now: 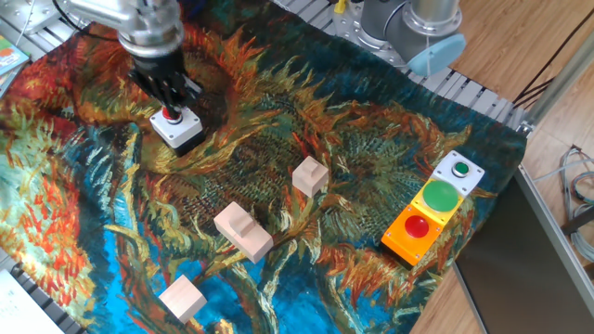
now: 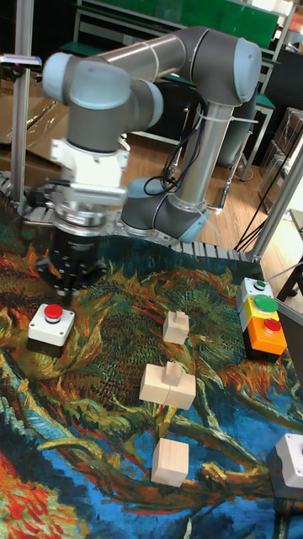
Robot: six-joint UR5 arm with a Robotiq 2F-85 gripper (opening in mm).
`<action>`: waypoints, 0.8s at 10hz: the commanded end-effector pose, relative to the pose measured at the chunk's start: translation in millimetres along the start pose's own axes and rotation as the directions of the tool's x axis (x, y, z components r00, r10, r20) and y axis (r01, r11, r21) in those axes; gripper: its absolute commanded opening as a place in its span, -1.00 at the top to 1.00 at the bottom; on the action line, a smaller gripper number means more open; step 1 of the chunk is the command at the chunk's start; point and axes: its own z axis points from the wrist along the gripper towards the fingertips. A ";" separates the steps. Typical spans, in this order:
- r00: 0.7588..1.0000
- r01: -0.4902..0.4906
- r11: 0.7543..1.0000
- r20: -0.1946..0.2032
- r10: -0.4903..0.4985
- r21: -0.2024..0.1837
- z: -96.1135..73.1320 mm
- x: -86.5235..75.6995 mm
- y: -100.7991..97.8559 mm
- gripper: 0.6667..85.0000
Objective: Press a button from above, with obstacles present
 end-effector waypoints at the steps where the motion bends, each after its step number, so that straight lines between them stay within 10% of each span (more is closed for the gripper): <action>1: 0.999 0.032 0.998 -0.015 -0.031 0.045 -1.5 -9.0 19.8 0.98; 4: 0.993 0.119 0.992 -0.012 -0.118 0.044 1.9 -8.3 20.2 0.98; 6: 1.000 0.018 1.000 0.007 -0.018 0.013 18.7 -30.5 73.5 0.98; 8: 1.000 0.011 1.000 -0.001 -0.011 0.017 18.2 -40.1 85.4 0.98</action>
